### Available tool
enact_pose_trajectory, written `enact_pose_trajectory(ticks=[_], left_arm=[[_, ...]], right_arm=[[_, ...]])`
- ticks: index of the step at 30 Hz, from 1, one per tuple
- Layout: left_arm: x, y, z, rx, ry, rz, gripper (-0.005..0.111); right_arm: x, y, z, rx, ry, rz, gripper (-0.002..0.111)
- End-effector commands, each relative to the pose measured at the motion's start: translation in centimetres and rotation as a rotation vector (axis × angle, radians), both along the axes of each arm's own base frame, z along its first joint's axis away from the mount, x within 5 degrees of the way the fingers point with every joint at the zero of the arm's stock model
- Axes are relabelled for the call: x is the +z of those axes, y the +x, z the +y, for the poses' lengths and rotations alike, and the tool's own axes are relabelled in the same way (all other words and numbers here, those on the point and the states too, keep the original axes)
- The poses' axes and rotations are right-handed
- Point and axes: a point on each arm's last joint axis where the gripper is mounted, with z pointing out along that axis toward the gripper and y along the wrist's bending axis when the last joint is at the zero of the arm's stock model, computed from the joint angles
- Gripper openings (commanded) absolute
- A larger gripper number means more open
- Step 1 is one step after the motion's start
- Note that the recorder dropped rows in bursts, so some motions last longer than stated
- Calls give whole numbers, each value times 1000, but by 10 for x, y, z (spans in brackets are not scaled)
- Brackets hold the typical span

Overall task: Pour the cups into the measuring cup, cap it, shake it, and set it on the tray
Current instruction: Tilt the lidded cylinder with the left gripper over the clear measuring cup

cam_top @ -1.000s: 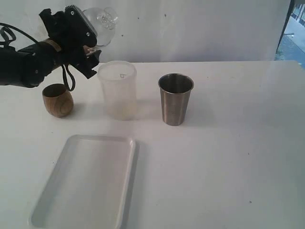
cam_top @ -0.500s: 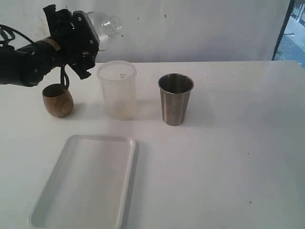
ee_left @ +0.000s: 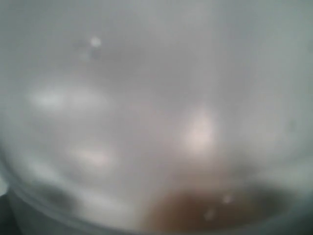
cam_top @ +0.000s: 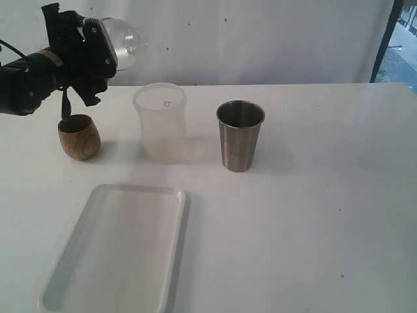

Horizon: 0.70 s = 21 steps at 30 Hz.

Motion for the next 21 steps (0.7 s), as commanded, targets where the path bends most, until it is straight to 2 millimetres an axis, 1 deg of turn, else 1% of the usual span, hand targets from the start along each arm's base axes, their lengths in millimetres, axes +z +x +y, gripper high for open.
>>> enact_pose_trajectory(ticks=[1,4,9,13,16,18,19,21], left_arm=[[1,4,-4,-48,118,-96,0],[-4,6,-5,-56,159,-116,0],[0,7,-5,-52,167,-195,0],[2,8,-5,-56,232,-216,0],[11,12,-3,-22,219,-237,0],[15,14,-2,-7,243,-254,0],[16,15,-2,-3,257,-259,0],[16,17,-3,-20,365,-241,0]], right_arm=[[0,0,0,-3,-4,-7,0],[0,0,0,-3,-4,-7,0],[0,0,0,-3,-4,-7,0],[0,0,0,-3,-4,-7,0],[0,0,0,-3,-4,-7,0],[0,0,0,-3,-4,-7,0],[0,0,0,-3,-4,-7,0],[0,0,0,-3,-4,-7,0]])
